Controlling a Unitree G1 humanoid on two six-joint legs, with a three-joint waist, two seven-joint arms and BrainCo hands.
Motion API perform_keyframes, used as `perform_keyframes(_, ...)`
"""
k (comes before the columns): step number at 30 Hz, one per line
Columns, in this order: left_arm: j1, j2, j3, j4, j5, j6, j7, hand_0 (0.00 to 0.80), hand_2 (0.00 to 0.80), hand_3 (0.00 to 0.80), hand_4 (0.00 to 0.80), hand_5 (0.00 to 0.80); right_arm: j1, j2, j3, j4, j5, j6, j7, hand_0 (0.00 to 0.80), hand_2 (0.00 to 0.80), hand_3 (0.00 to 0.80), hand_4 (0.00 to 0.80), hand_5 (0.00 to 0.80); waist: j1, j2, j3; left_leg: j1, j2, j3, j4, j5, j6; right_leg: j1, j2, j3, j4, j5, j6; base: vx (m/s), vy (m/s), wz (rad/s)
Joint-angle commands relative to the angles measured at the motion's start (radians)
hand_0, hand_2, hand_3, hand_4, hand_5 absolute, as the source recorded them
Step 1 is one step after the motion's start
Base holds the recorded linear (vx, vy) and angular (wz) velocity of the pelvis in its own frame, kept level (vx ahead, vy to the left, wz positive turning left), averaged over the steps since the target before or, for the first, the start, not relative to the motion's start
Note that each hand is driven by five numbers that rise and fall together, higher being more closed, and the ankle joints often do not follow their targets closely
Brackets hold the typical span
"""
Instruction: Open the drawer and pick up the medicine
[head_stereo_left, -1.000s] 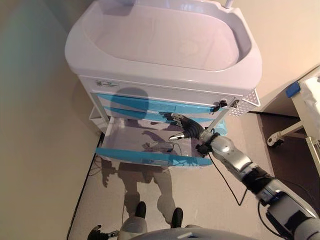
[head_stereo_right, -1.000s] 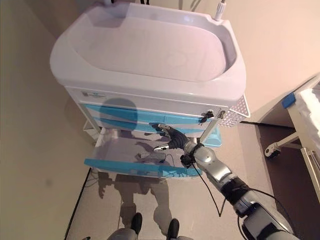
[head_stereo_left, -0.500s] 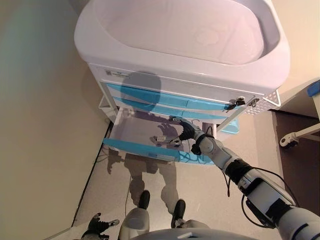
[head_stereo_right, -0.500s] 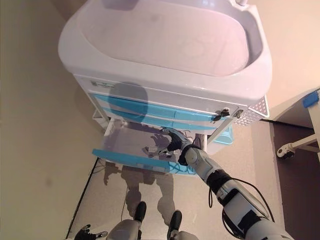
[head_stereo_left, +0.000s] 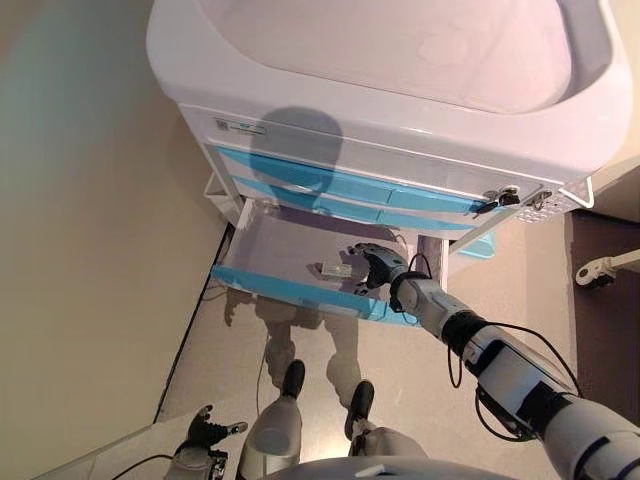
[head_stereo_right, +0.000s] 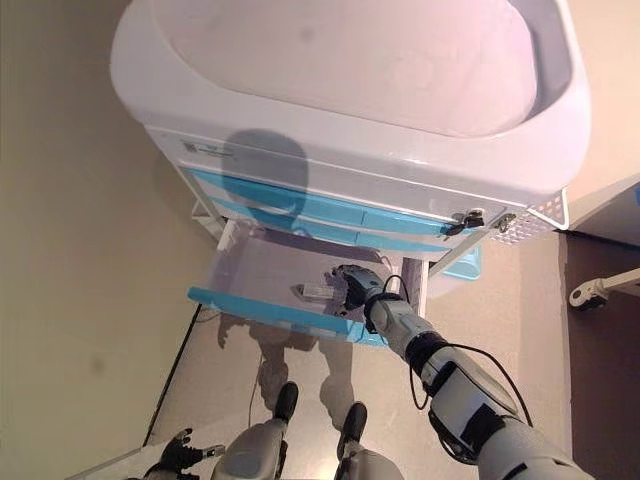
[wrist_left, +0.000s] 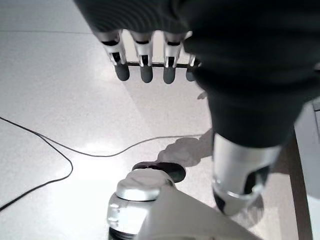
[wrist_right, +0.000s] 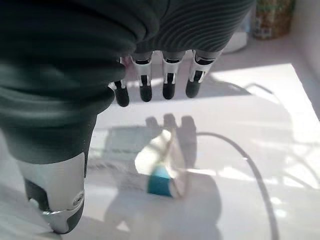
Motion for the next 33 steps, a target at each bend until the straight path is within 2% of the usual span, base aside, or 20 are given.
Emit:
perform_keyframes(1,-0.017,-0.008,-0.036,0.018,-0.018,-0.025,0.031,0.000,0.000,0.000,0.000,0.000,-0.058,0.019,0.041,0.020,-0.034,0.006,-0.030,0.000,0.000,0.000,0.000,0.000,0.007,0.002,0.006,-0.035,-0.060,-0.008,-0.010,0.023,0.050,-0.075,-0.021,0.013,0.141,0.001,0.051,-0.031,-0.002,0.03)
perform_keyframes(11,-0.049,-0.010,-0.082,-0.021,-0.044,-0.032,0.055,0.000,0.000,0.000,0.000,0.000,-0.110,0.040,0.040,0.101,-0.041,0.025,-0.066,0.000,0.000,0.000,0.000,0.000,0.013,0.023,0.050,-0.088,-0.068,-0.010,0.037,0.016,0.053,-0.113,-0.030,0.019,0.168,-0.003,0.047,-0.013,0.001,0.03)
perform_keyframes(17,-0.062,-0.007,-0.095,-0.015,-0.044,-0.032,0.064,0.000,0.000,0.000,0.000,0.000,-0.138,0.046,0.038,0.131,-0.041,0.035,-0.085,0.000,0.000,0.000,0.000,0.000,0.016,0.023,0.071,-0.115,-0.068,-0.006,0.051,0.017,0.054,-0.136,-0.030,0.027,0.175,0.005,0.047,-0.020,0.003,0.01)
perform_keyframes(18,-0.064,-0.008,-0.097,-0.013,-0.042,-0.032,0.064,0.000,0.000,0.000,0.000,0.000,-0.141,0.049,0.038,0.135,-0.043,0.036,-0.088,0.100,0.100,0.100,0.100,0.100,0.016,0.023,0.072,-0.116,-0.068,-0.006,0.051,0.018,0.054,-0.138,-0.030,0.029,0.175,0.006,0.047,0.000,0.000,0.00)
perform_keyframes(19,-0.068,-0.009,-0.098,-0.008,-0.043,-0.033,0.066,0.000,0.000,0.000,0.000,0.000,-0.141,0.051,0.041,0.137,-0.048,0.037,-0.089,0.533,0.533,0.533,0.533,0.533,0.015,0.022,0.075,-0.118,-0.067,-0.006,0.050,0.019,0.053,-0.139,-0.030,0.029,0.173,0.006,0.048,0.000,0.000,0.00)
perform_keyframes(20,-0.071,-0.010,-0.101,-0.008,-0.043,-0.033,0.067,0.000,0.000,0.000,0.000,0.000,-0.144,0.053,0.040,0.136,-0.049,0.037,-0.094,0.800,0.800,0.800,0.800,0.800,0.014,0.021,0.076,-0.120,-0.067,-0.006,0.048,0.020,0.053,-0.142,-0.031,0.030,0.172,0.009,0.048,0.000,0.000,0.00)
perform_keyframes(33,-0.079,-0.009,-0.089,-0.015,-0.044,-0.041,0.085,0.000,0.000,0.000,0.000,0.000,-0.144,0.027,0.031,0.036,-0.036,0.024,-0.110,0.800,0.800,0.800,0.800,0.800,-0.005,0.011,0.081,-0.122,-0.059,0.010,0.038,0.022,0.051,-0.157,-0.027,0.052,0.160,0.022,0.050,-0.002,0.000,-0.01)
